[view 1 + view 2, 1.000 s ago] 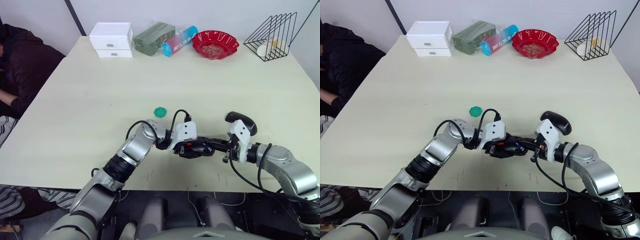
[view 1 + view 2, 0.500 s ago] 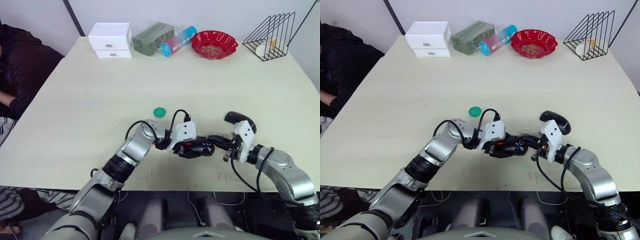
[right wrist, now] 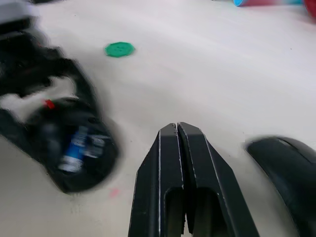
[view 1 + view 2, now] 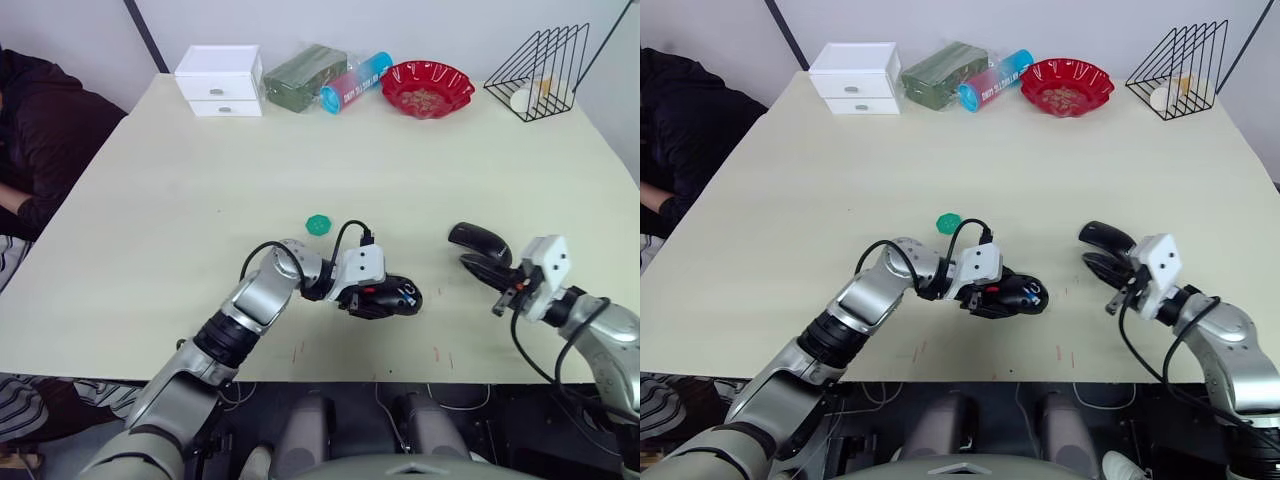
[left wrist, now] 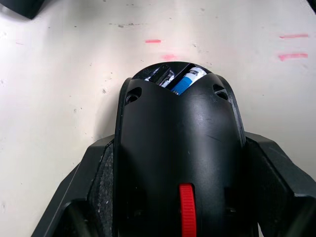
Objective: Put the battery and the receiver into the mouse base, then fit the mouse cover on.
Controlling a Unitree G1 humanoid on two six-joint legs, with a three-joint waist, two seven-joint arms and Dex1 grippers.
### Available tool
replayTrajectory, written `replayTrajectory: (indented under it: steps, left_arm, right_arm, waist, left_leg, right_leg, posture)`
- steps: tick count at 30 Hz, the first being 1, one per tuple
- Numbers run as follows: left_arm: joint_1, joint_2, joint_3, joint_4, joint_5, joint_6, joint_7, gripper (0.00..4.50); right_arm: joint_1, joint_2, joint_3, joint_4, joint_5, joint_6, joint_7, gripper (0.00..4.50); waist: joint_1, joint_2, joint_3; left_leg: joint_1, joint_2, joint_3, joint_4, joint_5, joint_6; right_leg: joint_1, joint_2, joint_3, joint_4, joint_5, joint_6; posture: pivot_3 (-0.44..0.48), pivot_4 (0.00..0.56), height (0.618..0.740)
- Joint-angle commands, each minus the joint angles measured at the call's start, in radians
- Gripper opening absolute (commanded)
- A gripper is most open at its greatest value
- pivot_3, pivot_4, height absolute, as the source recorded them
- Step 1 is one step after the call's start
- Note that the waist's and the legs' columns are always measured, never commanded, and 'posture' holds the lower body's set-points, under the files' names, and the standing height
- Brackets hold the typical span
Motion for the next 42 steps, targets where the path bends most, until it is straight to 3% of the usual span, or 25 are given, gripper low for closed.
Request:
replayTrajectory:
  steps: [1,7,8,13,14,17,26,31,34,42]
  left_arm:
    - [0.006,0.02,0.028,-0.061,-0.023,0.007,-0.014,2.91]
    - [0.026,0.052,0.043,-0.097,-0.04,0.024,-0.027,2.91]
    - [0.029,0.056,0.047,-0.103,-0.048,0.032,-0.032,2.91]
    - [0.036,0.068,0.062,-0.119,-0.077,0.027,-0.043,2.91]
    - [0.035,0.07,0.068,-0.118,-0.08,0.027,-0.039,3.71]
    - [0.034,0.068,0.095,-0.112,-0.09,0.03,-0.018,4.4]
    - [0.049,0.106,0.126,-0.117,-0.127,0.001,-0.057,4.4]
    - [0.078,0.12,0.221,-0.138,-0.236,-0.066,-0.113,4.4]
    - [0.104,0.116,0.324,-0.185,-0.356,-0.04,-0.116,4.4]
    - [0.182,0.181,0.492,-0.242,-0.522,-0.035,-0.149,4.4]
  right_arm:
    - [0.021,-0.023,-0.072,-0.001,0.048,-0.037,0.044,1.37]
    - [0.063,-0.047,-0.108,0.013,0.057,-0.067,0.09,4.33]
    - [0.065,-0.051,-0.113,0.02,0.058,-0.072,0.094,4.43]
    - [0.057,-0.062,-0.123,0.05,0.049,-0.087,0.097,4.43]
    - [0.051,-0.065,-0.123,0.06,0.048,-0.088,0.099,4.5]
    - [0.034,-0.072,-0.121,0.086,0.045,-0.092,0.107,4.5]
    - [-0.019,-0.09,-0.106,0.158,0.031,-0.103,0.125,4.5]
    - [-0.085,-0.103,-0.102,0.234,0.025,-0.094,0.139,4.5]
    - [-0.135,-0.127,-0.082,0.301,-0.001,-0.086,0.146,4.5]
    - [-0.231,-0.171,-0.042,0.453,-0.047,-0.075,0.179,4.5]
  waist:
    - [0.002,0.0,0.0]
    - [0.002,0.001,0.0]
    - [0.002,0.001,0.0]
    - [0.002,0.001,0.0]
    - [0.002,0.001,0.0]
    - [0.002,0.001,0.001]
    - [0.002,0.001,0.001]
    - [0.0,0.001,0.001]
    - [-0.001,0.002,0.001]
    - [-0.002,0.002,0.002]
  left_leg:
    - [0.0,0.0,0.0,0.0,0.0,0.0]
    - [0.0,0.0,0.0,0.0,0.0,0.0]
    - [0.0,0.0,0.0,0.0,0.0,0.0]
    - [0.0,0.0,0.0,0.0,0.0,0.0]
    - [0.0,0.0,0.0,0.0,0.0,0.0]
    - [0.0,0.0,0.0,0.0,0.0,0.0]
    - [0.0,0.0,0.0,0.0,0.0,0.0]
    - [0.0,0.0,0.001,0.0,0.0,0.0]
    - [0.0,0.0,0.001,0.0,0.0,0.0]
    - [0.0,0.0,0.001,0.0,0.0,0.0]
  right_leg:
    - [0.0,0.0,0.0,0.0,0.0,0.0]
    - [0.0,0.0,0.0,0.0,0.0,0.0]
    - [0.0,0.0,0.0,0.0,0.0,0.0]
    - [0.0,0.0,0.0,0.0,0.0,0.0]
    - [0.0,0.0,0.0,0.0,0.0,0.0]
    - [0.0,0.0,0.0,0.0,0.0,0.0]
    - [0.0,0.0,0.0,0.0,0.0,0.0]
    - [0.0,0.0,0.001,0.0,0.0,0.0]
    - [0.0,0.0,0.0,0.0,0.0,0.0]
    - [0.0,0.0,0.001,0.0,0.0,0.0]
  posture:
    - [0.0,0.15,0.74]
    - [0.0,0.15,0.74]
    - [0.0,0.15,0.74]
    - [0.0,0.15,0.74]
    - [0.0,0.15,0.74]
    - [0.0,0.15,0.74]
    - [0.0,0.15,0.74]
    - [0.0,0.15,0.74]
    - [0.0,0.15,0.74]
    - [0.0,0.15,0.74]
